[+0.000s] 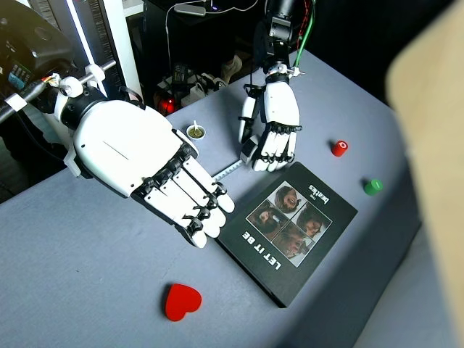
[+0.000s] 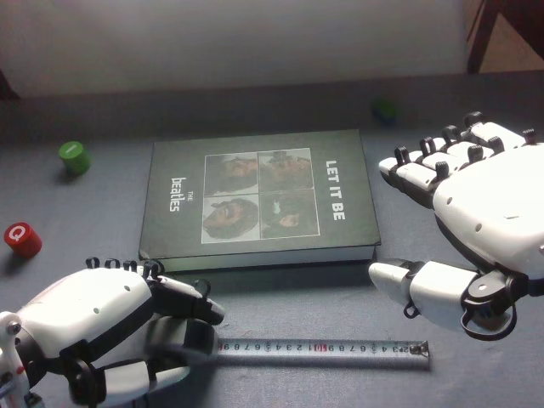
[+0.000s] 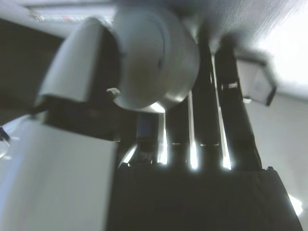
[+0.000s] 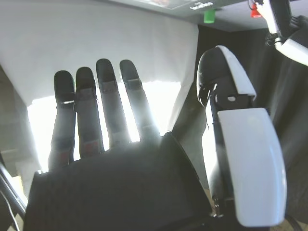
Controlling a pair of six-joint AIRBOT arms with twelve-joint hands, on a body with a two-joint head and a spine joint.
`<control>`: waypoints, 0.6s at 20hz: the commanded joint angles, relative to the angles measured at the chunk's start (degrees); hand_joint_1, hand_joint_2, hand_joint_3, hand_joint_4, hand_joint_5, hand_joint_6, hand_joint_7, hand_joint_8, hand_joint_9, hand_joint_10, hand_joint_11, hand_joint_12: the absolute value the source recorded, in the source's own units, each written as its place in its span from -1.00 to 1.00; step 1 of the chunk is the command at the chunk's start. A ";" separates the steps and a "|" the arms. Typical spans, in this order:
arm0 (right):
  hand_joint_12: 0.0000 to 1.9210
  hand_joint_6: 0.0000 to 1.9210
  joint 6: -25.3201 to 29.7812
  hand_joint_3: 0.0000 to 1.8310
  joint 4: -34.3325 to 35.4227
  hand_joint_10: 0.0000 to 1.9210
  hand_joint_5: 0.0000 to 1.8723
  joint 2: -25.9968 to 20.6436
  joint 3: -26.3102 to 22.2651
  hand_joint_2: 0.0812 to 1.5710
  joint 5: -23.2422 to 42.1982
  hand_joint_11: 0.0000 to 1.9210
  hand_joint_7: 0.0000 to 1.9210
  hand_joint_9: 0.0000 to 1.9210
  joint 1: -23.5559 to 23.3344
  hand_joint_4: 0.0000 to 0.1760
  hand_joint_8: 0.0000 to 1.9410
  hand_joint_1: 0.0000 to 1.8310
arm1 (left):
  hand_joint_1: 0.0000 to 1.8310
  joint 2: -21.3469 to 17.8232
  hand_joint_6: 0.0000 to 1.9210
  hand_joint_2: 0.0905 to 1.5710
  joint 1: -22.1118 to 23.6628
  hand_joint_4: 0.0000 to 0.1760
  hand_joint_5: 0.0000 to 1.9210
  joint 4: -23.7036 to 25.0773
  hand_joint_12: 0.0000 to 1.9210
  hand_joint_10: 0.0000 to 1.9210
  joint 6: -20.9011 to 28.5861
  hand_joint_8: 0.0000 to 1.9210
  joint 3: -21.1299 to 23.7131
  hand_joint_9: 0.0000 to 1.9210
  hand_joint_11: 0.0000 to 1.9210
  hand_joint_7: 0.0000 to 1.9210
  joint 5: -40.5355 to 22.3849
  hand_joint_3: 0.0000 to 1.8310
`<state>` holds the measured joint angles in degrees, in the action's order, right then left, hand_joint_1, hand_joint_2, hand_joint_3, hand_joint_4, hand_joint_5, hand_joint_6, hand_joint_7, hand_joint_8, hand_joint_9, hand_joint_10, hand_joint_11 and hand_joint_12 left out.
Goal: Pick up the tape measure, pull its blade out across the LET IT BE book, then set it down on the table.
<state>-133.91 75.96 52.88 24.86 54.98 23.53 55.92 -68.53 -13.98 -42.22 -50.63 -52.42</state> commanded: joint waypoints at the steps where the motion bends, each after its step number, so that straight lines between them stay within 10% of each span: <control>1: -0.20 -1.00 0.13 -1.00 -4.64 -0.99 -0.76 -0.16 -0.18 0.51 2.49 -1.00 -0.72 -0.77 -0.28 -1.00 -0.99 -0.79 | 0.30 0.71 -0.06 0.42 0.30 -1.00 -0.11 1.17 -0.25 -0.98 0.49 -0.16 0.46 0.04 -0.25 0.01 -2.17 -1.00; 2: -0.22 -1.00 0.13 -1.00 -4.81 -1.00 -0.76 -0.16 -0.18 0.51 2.49 -1.00 -0.73 -0.78 -0.24 -1.00 -1.00 -0.78 | 0.46 0.71 -0.08 0.41 0.30 -1.00 -0.08 1.17 -0.05 0.02 0.49 0.07 0.55 0.01 -0.07 -0.04 -2.12 -1.00; 3: -0.24 -1.00 0.16 -1.00 -5.20 -1.00 -0.76 -0.16 -0.19 0.51 2.49 -1.00 -0.73 -0.78 -0.14 -1.00 -1.00 -0.78 | 0.49 0.69 -0.10 0.41 0.32 -1.00 -0.05 1.20 0.14 0.31 0.49 0.18 0.68 -0.04 -0.07 -0.08 -2.10 -1.00; 7: -0.25 -1.00 0.34 -1.00 -8.11 -1.00 -0.77 -0.17 -0.18 0.51 1.98 -1.00 -0.75 -0.79 -0.03 -1.00 -1.00 -0.78 | 0.50 0.38 -0.12 0.41 1.70 -1.00 -0.04 1.41 0.21 0.37 0.56 0.22 1.71 -0.05 -0.10 -0.09 -1.80 -1.00; 8: -0.25 -1.00 0.50 -1.00 -9.36 -1.00 -0.77 -0.18 -0.18 0.51 1.99 -1.00 -0.75 -0.79 -0.18 -1.00 -1.00 -0.78 | 0.37 -0.20 -0.12 0.41 2.57 -1.00 0.01 1.78 0.19 0.05 0.85 0.24 2.25 -0.01 -0.10 -0.03 -0.77 -1.00; 12: -0.23 -1.00 -1.02 -1.00 -11.80 -1.00 -0.76 -0.17 -0.16 0.51 1.48 -1.00 -0.74 -0.77 -1.56 -1.00 -1.00 -0.79 | 0.50 -2.94 -0.09 0.40 6.78 -1.00 -0.05 1.87 0.17 0.30 1.10 0.15 4.02 -0.01 -0.10 -0.06 2.30 -1.00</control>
<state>-135.13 69.36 52.88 24.86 53.65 22.57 52.90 -61.41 -12.56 -41.71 -46.41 -42.94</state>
